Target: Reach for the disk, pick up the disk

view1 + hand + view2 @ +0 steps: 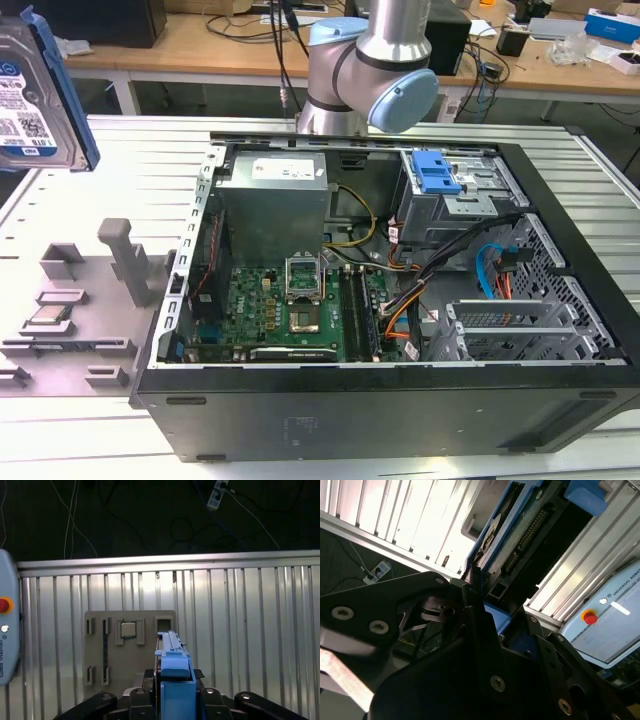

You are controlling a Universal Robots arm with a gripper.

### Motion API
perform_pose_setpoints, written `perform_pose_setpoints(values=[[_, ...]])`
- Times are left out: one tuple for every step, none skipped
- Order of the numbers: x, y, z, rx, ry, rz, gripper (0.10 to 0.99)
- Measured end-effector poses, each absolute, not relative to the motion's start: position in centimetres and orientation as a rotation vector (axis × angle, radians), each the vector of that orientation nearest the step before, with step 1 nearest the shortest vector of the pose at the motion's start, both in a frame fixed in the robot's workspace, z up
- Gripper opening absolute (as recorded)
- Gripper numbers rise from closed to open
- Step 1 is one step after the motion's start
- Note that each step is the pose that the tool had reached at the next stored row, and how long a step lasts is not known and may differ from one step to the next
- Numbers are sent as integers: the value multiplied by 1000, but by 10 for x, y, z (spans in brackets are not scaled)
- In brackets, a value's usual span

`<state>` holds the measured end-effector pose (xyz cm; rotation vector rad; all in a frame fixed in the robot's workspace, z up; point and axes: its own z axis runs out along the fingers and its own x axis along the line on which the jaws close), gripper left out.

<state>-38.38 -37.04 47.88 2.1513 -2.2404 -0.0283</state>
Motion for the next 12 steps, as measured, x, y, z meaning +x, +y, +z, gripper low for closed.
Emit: perform_pose_setpoints(values=[[-384,-370,481,2151,-2240,-28,369],[-384,-370,483,2151,-2240,-28,369],[-384,-370,487,2151,-2240,-28,369],[-384,-370,489,2151,-2240,-28,369],[-384,-370,491,2151,-2240,-28,369],[-384,-370,493,2151,-2240,-28,369],[-383,-370,496,2151,-2240,-28,369],[-383,-370,499,2151,-2240,-28,369],[-383,-370,500,2151,-2240,-28,369],[-383,-370,501,2151,-2240,-28,369],[-383,-370,504,2151,-2240,-28,369],[-383,-370,506,2151,-2240,-28,369]])
